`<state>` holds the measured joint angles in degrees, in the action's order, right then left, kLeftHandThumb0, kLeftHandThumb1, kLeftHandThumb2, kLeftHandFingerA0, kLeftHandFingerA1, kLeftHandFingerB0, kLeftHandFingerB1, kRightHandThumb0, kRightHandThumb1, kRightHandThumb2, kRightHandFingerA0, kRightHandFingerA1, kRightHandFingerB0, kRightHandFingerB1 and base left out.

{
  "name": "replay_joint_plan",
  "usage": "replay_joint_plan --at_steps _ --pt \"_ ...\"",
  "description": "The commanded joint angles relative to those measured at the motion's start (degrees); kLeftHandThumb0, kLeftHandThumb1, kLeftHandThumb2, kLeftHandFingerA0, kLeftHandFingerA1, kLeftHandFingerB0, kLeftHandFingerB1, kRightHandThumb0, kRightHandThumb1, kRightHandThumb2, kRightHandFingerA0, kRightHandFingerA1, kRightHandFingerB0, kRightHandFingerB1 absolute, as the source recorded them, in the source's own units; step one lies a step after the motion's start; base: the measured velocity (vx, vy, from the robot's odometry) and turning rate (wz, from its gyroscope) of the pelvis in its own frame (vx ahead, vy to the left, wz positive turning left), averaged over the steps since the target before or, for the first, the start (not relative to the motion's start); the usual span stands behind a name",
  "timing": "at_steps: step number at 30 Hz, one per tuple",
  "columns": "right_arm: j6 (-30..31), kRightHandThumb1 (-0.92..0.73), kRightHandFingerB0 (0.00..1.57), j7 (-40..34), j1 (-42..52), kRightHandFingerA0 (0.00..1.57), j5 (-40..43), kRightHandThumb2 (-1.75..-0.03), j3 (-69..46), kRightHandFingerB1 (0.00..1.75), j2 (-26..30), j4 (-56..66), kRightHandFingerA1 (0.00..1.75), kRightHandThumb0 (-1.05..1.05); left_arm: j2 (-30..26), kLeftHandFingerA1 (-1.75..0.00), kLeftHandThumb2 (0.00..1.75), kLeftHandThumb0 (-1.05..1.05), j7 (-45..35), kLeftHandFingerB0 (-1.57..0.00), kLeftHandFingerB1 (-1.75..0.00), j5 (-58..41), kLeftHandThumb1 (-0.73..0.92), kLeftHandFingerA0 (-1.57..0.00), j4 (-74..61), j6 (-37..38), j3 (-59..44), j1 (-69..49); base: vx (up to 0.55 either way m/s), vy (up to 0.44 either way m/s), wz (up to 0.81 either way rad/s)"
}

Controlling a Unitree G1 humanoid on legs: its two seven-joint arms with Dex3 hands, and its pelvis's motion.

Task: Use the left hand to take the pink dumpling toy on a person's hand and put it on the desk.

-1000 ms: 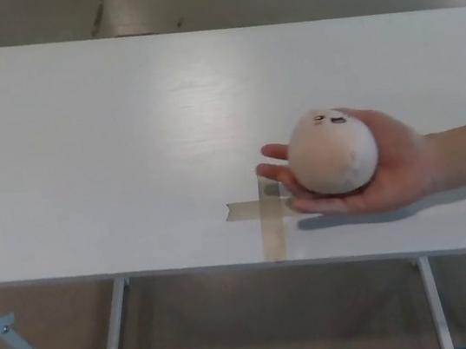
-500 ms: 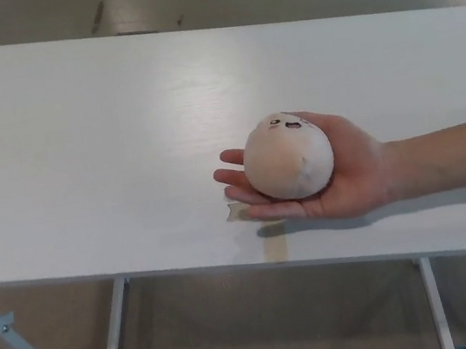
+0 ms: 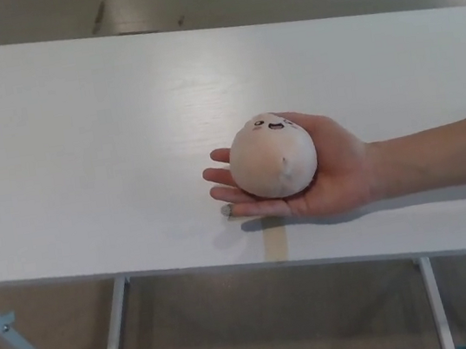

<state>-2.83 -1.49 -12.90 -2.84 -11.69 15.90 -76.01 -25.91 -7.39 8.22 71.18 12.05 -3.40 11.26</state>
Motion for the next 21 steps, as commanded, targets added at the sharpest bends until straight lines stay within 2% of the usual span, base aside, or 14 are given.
replay_joint_plan --at_steps 1,2,5,6,7,10,13,14,20,21 --pt "0.52 -0.69 0.55 1.04 0.24 0.57 0.33 -0.60 -0.06 0.43 0.82 -0.15 0.43 -0.25 -1.26 -0.51 0.72 -0.49 -1.93 -0.41 -0.46 -0.79 0.44 -0.54 -8.09 10.84 0.19 -5.49 0.00 0.000 0.00" --pt "0.63 -0.69 0.55 1.08 0.02 0.57 0.24 -0.60 0.00 0.43 0.94 -0.18 0.43 -0.25 -1.82 -0.49 0.71 -0.50 -2.25 -0.41 -0.45 -1.28 0.43 -0.51 -13.30 13.83 -0.12 -8.55 0.00 0.000 0.00" --pt "0.86 -0.69 0.56 1.06 -0.25 0.57 0.02 -0.60 0.17 0.43 1.11 -0.26 0.43 -0.25 -2.27 -0.47 0.71 -0.54 -2.86 -0.39 -0.44 -2.66 0.42 -0.45 -24.08 15.53 -1.20 -14.51 0.00 0.000 0.00" --pt "0.86 -0.69 0.58 1.02 -0.33 0.56 -0.13 -0.60 0.32 0.44 1.13 -0.29 0.42 -0.25 -2.49 -0.38 0.56 -0.55 -3.40 -0.40 -0.34 -4.00 0.46 -0.46 -33.98 16.35 -2.32 -20.20 0.00 0.000 0.00" --pt "0.86 -0.69 0.58 1.02 -0.33 0.56 -0.13 -0.60 0.32 0.44 1.13 -0.29 0.42 -0.25 -2.49 -0.38 0.56 -0.55 -3.40 -0.40 -0.34 -4.00 0.46 -0.46 -33.98 16.35 -2.32 -20.20 0.00 0.000 0.00" --pt "0.98 -0.69 0.56 1.04 -0.60 0.56 -0.18 -0.60 0.38 0.43 1.12 -0.26 0.42 -0.25 -2.98 -0.36 0.55 -0.53 -4.93 -0.37 -0.32 -6.70 0.49 -0.43 -50.17 18.50 -4.79 -30.17 0.00 0.000 0.00" --pt "1.03 -0.69 0.56 1.02 -0.68 0.56 -0.16 -0.60 0.38 0.43 1.11 -0.20 0.42 -0.25 -2.98 -0.36 0.55 -0.53 -6.05 -0.37 -0.32 -8.07 0.49 -0.43 -57.43 18.39 -6.21 -34.55 0.00 0.000 0.00" --pt "1.11 -0.69 0.55 0.96 -0.95 0.56 -0.16 -0.60 0.39 0.42 1.07 -0.15 0.42 -0.25 -3.75 -0.45 0.72 -0.60 -7.66 -0.30 -0.41 -10.81 0.42 -0.36 -63.74 20.27 -8.05 -38.74 0.00 0.000 0.00" --pt "1.16 -0.69 0.56 1.50 -1.05 0.57 -0.06 -0.60 0.35 0.43 1.20 -0.10 0.43 -0.24 -4.99 -0.45 0.69 -0.61 -12.10 -0.24 -0.38 -22.35 0.40 -0.37 -82.15 24.95 -14.37 -49.73 0.00 0.000 0.00" --pt "1.19 -0.70 0.55 1.53 -1.01 0.57 -0.06 -0.61 0.34 0.43 1.25 -0.12 0.43 -0.24 -5.29 -0.37 0.54 -0.54 -12.70 -0.28 -0.31 -24.32 0.45 -0.41 -84.73 25.86 -15.37 -50.73 0.00 0.000 0.00"
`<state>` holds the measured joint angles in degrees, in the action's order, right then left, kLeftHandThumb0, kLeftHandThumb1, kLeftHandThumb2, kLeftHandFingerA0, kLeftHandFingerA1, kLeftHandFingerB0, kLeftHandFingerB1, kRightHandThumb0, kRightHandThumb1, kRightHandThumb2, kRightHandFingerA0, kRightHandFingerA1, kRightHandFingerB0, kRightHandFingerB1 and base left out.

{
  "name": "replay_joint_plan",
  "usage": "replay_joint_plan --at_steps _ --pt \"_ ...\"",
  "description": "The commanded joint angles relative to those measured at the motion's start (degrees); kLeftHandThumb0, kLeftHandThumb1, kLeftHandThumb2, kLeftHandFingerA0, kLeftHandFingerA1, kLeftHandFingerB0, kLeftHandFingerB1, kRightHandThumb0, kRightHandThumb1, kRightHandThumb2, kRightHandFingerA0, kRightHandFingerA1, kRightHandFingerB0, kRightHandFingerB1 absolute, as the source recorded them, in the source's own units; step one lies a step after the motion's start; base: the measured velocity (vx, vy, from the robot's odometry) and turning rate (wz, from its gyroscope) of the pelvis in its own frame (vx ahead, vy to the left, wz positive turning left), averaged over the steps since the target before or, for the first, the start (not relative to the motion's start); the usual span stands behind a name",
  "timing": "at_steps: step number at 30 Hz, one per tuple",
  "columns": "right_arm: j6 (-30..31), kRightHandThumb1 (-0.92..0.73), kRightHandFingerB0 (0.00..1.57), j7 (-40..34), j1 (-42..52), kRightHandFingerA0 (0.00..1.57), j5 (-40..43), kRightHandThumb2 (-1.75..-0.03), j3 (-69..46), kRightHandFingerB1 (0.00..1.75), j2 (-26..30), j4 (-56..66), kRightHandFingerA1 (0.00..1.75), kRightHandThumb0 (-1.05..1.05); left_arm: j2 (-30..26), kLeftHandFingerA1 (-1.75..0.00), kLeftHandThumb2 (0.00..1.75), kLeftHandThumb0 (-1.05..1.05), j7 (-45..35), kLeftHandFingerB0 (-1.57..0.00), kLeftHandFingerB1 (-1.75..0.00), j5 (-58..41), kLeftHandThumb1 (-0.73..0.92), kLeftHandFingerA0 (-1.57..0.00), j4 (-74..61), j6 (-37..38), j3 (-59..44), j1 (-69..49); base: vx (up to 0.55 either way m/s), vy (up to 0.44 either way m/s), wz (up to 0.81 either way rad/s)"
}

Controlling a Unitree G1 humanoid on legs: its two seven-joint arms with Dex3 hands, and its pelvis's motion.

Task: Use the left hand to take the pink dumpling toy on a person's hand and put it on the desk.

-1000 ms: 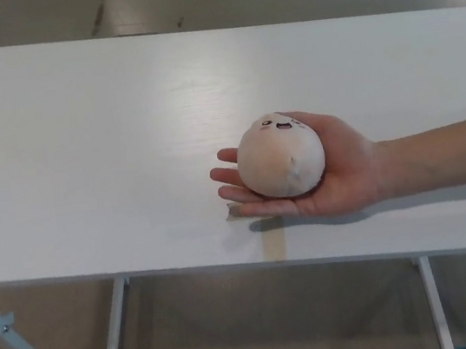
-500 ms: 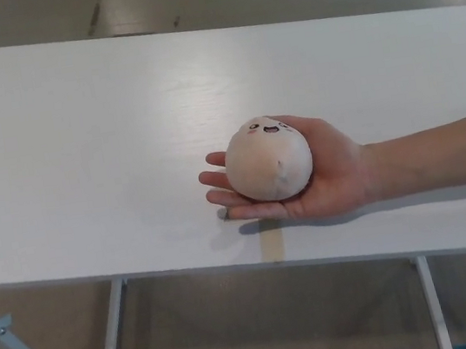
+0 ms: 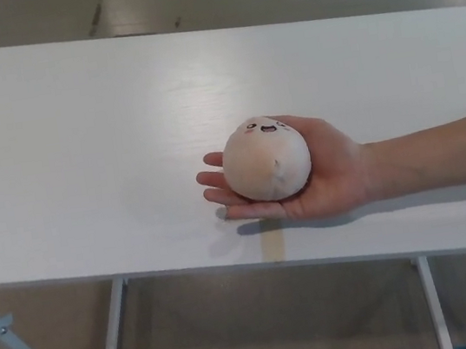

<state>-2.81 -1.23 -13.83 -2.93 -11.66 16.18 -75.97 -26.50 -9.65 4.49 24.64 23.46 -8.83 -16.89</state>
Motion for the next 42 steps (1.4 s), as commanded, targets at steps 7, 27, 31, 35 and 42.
replay_joint_plan --at_steps 7,27,31,35,42 --pt "1.35 -0.70 0.54 1.63 -0.28 0.57 0.30 -0.61 0.02 0.42 1.07 -0.29 0.43 -0.24 -5.23 -0.41 0.54 -0.56 -10.70 -0.29 -0.31 -28.11 0.44 -0.48 -51.71 17.22 -15.31 -25.22 0.00 0.000 0.00" --pt "2.02 -0.69 0.54 2.10 -1.28 0.55 0.38 -0.60 0.05 0.42 1.28 -0.03 0.42 -0.26 -20.35 -0.38 0.54 -0.59 -4.50 -0.30 -0.31 -22.47 0.44 -0.41 -58.88 -10.23 -12.71 20.32 0.00 0.000 0.00" --pt "1.96 -0.70 0.55 1.90 -0.15 0.54 -0.11 -0.60 0.39 0.42 1.72 -0.23 0.42 -0.23 -20.27 -0.44 0.71 -0.65 -7.43 -0.26 -0.38 -14.19 0.40 -0.33 -51.56 -18.02 -1.63 36.86 0.00 0.000 0.00" --pt "2.30 -0.70 0.57 1.21 0.57 0.55 -0.52 -0.60 0.75 0.43 1.80 -0.33 0.41 -0.23 -18.04 -0.43 0.71 -0.64 -9.60 -0.23 -0.38 -9.40 0.39 -0.30 -46.16 -19.58 4.10 44.11 0.00 0.000 0.00" --pt "2.63 -0.71 0.56 -0.14 1.92 0.54 -1.03 -0.61 1.28 0.42 1.84 -0.54 0.41 -0.25 -13.14 -0.43 0.72 -0.67 -11.20 -0.19 -0.37 3.33 0.40 -0.29 -33.56 -21.03 16.16 56.87 0.00 0.000 0.00"
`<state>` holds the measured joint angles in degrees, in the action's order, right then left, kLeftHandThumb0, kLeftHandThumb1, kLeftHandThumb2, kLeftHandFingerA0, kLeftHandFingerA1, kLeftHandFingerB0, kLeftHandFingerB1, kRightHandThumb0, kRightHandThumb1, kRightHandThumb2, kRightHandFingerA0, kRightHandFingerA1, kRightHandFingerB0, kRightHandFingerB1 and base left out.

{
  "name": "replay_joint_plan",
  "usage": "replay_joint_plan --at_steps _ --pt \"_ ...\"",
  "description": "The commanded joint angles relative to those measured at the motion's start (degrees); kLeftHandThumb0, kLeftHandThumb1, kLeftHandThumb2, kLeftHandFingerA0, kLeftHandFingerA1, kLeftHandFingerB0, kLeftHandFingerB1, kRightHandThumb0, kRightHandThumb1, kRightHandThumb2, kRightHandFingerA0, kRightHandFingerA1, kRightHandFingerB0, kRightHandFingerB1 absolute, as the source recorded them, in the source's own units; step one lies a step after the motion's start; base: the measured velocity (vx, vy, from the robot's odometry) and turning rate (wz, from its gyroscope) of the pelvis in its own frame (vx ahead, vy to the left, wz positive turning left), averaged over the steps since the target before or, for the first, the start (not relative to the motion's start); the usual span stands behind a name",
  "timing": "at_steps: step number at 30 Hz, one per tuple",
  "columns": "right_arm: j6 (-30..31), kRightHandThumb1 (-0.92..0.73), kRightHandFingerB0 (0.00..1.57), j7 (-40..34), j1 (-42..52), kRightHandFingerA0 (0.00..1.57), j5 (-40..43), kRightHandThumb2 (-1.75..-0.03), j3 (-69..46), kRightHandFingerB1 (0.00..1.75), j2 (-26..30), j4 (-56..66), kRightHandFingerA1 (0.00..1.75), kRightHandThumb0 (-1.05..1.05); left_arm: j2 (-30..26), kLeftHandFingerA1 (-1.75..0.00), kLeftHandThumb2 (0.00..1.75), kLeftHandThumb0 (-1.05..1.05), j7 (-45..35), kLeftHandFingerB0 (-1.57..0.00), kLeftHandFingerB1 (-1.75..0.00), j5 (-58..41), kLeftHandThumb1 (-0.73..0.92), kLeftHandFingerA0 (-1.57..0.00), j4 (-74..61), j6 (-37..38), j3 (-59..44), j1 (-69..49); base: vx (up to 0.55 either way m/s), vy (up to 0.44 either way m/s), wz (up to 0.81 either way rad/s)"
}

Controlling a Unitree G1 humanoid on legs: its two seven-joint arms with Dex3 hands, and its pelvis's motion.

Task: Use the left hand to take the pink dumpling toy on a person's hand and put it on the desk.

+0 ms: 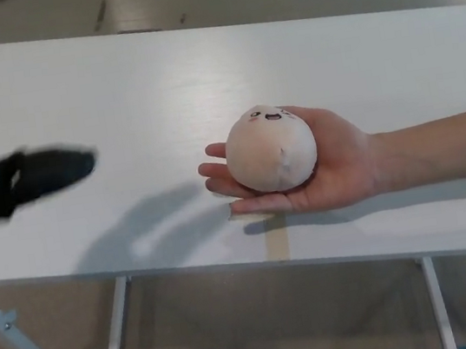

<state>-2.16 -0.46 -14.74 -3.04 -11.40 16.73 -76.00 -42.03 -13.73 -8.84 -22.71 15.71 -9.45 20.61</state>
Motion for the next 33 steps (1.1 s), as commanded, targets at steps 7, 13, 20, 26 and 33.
replay_joint_plan --at_steps 7,13,20,26,33 --pt "2.78 -0.60 0.50 -0.60 2.93 0.45 -0.04 -0.87 0.30 0.55 1.49 -0.61 0.53 -0.34 6.54 -0.42 0.73 -0.69 -9.19 -0.15 -0.36 22.54 0.40 -0.24 25.12 -17.85 27.01 29.60 0.00 0.000 0.00" --pt "2.94 -0.59 0.48 -0.24 2.54 0.44 0.33 -0.87 -0.13 0.54 1.31 -0.54 0.53 -0.35 9.86 -0.31 0.56 -0.71 -10.62 -0.17 -0.27 27.19 0.48 -0.20 34.40 -19.77 33.99 36.01 0.00 0.000 0.00" --pt "2.76 -0.60 0.47 0.13 2.15 0.44 0.42 -0.87 -0.35 0.54 1.41 -0.47 0.53 -0.36 13.98 -0.40 0.75 -0.75 -10.63 -0.11 -0.35 29.30 0.42 -0.19 42.21 -21.00 38.49 40.28 0.00 0.000 0.00" --pt "3.20 -0.60 0.46 0.11 1.65 0.45 0.34 -0.87 -0.30 0.53 1.41 -0.29 0.53 -0.36 17.97 -0.49 0.82 -0.35 -13.14 0.00 -0.47 32.40 0.16 -0.01 46.50 -25.12 43.21 41.52 0.00 0.000 0.00" --pt "3.18 -0.60 0.45 0.35 1.53 0.45 0.07 -0.87 0.08 0.53 1.44 -0.18 0.53 -0.36 20.83 -0.32 0.67 -0.79 -18.45 -0.12 -0.25 34.78 0.41 -0.08 46.93 -30.49 46.67 40.55 0.00 0.000 0.00"
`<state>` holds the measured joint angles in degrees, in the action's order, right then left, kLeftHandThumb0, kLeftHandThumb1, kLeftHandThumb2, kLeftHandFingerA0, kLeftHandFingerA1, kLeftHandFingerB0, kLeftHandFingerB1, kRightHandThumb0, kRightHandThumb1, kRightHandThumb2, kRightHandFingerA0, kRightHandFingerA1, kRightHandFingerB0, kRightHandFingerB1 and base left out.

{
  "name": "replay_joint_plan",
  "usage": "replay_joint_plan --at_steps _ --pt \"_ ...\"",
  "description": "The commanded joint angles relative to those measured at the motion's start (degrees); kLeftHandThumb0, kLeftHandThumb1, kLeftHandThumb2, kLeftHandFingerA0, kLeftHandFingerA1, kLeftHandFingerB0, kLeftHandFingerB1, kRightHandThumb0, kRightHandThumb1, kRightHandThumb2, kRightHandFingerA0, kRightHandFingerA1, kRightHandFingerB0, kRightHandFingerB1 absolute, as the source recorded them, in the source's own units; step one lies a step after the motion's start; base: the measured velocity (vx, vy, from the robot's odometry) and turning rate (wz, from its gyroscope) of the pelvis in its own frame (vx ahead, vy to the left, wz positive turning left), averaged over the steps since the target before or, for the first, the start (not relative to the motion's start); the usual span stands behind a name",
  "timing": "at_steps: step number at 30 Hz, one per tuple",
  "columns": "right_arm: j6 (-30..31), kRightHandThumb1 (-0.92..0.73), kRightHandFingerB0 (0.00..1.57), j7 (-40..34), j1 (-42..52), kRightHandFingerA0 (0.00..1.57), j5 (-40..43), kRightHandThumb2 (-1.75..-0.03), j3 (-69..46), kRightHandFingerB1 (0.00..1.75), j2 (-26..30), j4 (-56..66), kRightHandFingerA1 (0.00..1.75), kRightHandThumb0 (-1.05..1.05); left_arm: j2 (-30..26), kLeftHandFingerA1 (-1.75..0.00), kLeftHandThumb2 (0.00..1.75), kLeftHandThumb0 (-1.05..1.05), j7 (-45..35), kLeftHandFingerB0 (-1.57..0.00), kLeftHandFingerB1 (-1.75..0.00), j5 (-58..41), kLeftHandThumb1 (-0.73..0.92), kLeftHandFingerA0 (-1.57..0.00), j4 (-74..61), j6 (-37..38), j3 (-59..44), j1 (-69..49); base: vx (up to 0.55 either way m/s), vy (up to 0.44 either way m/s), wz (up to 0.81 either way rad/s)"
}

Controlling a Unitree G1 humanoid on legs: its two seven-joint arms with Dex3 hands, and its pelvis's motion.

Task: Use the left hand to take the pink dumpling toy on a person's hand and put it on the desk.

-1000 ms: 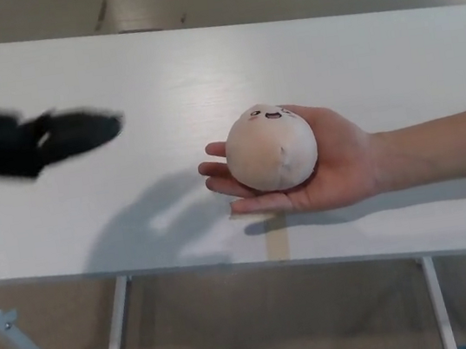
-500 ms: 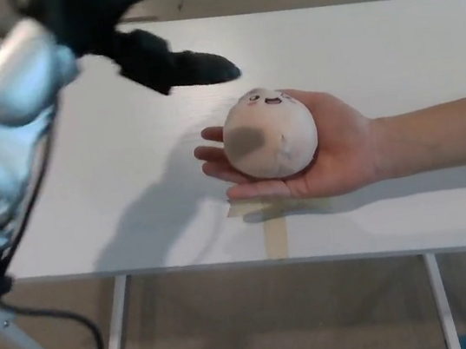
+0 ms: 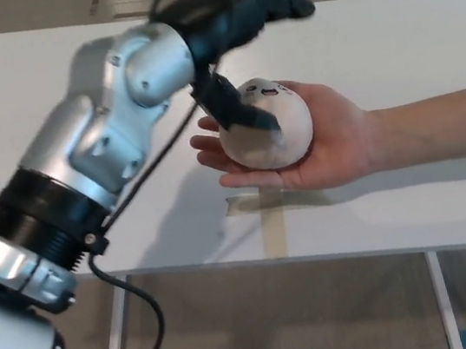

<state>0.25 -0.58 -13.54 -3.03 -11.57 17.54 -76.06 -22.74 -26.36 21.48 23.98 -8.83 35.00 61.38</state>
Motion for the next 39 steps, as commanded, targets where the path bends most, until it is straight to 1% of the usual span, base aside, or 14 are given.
replay_joint_plan --at_steps 1,2,11,12,14,15,16,18,19,23,25,32,38,39 --pt "0.79 -0.59 0.44 0.56 0.36 0.44 0.07 -0.87 0.28 0.53 0.61 -0.07 0.53 -0.36 1.84 -0.33 0.66 -0.81 -6.96 -0.11 -0.26 4.84 0.40 -0.09 0.01 -6.47 2.86 -0.36 0.00 0.000 0.00" --pt "0.82 -0.59 0.44 0.62 0.35 0.44 0.11 -0.87 0.25 0.53 0.63 -0.06 0.53 -0.36 2.21 -0.38 0.82 -0.69 -7.99 0.00 -0.29 5.00 0.43 -0.04 -0.06 -7.00 3.41 -0.36 0.00 0.000 0.00" --pt "1.37 -0.60 0.46 0.69 -1.07 0.43 0.55 -0.87 -0.11 0.53 0.14 -0.12 0.52 -0.36 3.23 -0.38 0.82 -0.64 -11.67 -0.03 -0.29 7.65 0.40 -0.02 -0.31 -7.64 6.25 -1.44 0.00 0.000 0.00" --pt "1.50 -0.60 0.46 0.76 -1.48 0.43 0.53 -0.87 -0.07 0.53 0.06 -0.09 0.52 -0.36 3.02 -0.48 0.80 -0.34 -11.77 0.00 -0.48 8.04 0.14 0.00 -0.11 -7.46 6.40 -1.51 0.00 0.000 0.00" --pt "1.59 -0.60 0.46 0.81 -1.73 0.43 0.52 -0.87 -0.04 0.53 0.01 -0.08 0.52 -0.36 2.92 -0.48 0.80 -0.34 -11.92 0.00 -0.48 8.39 0.14 0.00 -0.01 -7.37 6.45 -1.59 0.00 0.000 0.00" --pt "1.72 -0.60 0.47 0.95 -2.47 0.43 0.26 -0.87 0.28 0.54 0.07 0.05 0.52 -0.35 2.57 -0.38 0.55 -0.47 -10.66 -0.18 -0.28 8.72 0.49 -0.47 0.65 -6.27 5.91 -2.23 0.00 0.000 0.00" --pt "1.77 -0.60 0.48 0.89 -2.53 0.42 0.09 -0.87 0.48 0.54 0.15 0.08 0.52 -0.35 2.52 -0.61 0.56 -0.35 -9.58 -0.26 -0.30 9.09 0.54 -0.68 0.47 -5.83 5.66 -2.82 0.00 0.000 0.00" --pt "1.40 -0.60 0.48 1.39 -2.52 0.42 -0.12 -0.87 0.81 0.55 0.34 0.19 0.52 -0.35 2.50 -1.60 0.58 -0.28 -7.22 -0.74 -0.43 10.50 0.68 -0.74 -0.08 -5.35 5.64 -3.95 0.00 0.000 0.00" --pt "1.07 -0.60 0.49 1.70 -2.43 0.42 -0.12 -0.87 0.94 0.55 0.32 0.26 0.52 -0.34 2.48 -1.72 0.57 -0.15 -6.41 -0.78 -0.45 11.97 0.80 -0.67 -0.64 -5.67 6.08 -4.15 0.00 0.000 0.00" --pt "0.75 -0.60 0.47 2.03 -2.38 0.42 0.03 -0.87 1.00 0.54 0.36 0.29 0.52 -0.34 2.61 -1.74 0.57 -0.15 -5.80 -0.77 -0.46 13.35 0.79 -0.63 -1.15 -5.85 6.13 -4.20 0.00 0.000 0.00" --pt "0.68 -0.60 0.46 2.41 -2.64 0.42 0.22 -0.87 0.98 0.54 0.61 0.31 0.52 -0.35 3.11 -1.59 0.61 -0.16 -4.17 -0.61 -0.42 13.74 0.77 -0.67 -0.59 -4.71 5.32 -3.79 0.00 0.000 0.00" --pt "1.13 -0.60 0.46 2.56 -2.86 0.42 0.39 -0.87 0.94 0.54 0.72 0.34 0.52 -0.35 3.76 -1.49 0.66 -0.34 -1.99 -0.80 -0.57 13.82 0.69 -0.72 0.12 -2.28 2.69 -3.98 0.00 0.000 0.00" --pt "1.31 -0.60 0.45 2.72 -2.74 0.43 0.46 -0.87 0.88 0.53 0.74 0.30 0.52 -0.36 3.89 -1.55 0.62 -0.24 -2.36 -0.64 -0.44 14.45 0.75 -0.67 -0.04 -2.02 2.07 -4.38 0.00 0.000 0.00" --pt "1.31 -0.59 0.42 2.82 -2.73 0.44 0.41 -0.87 0.93 0.52 0.78 0.29 0.53 -0.36 3.98 -1.54 0.64 -0.27 -2.62 -0.70 -0.47 14.42 0.75 -0.68 -0.03 -2.28 1.93 -4.36 0.00 0.000 0.00"
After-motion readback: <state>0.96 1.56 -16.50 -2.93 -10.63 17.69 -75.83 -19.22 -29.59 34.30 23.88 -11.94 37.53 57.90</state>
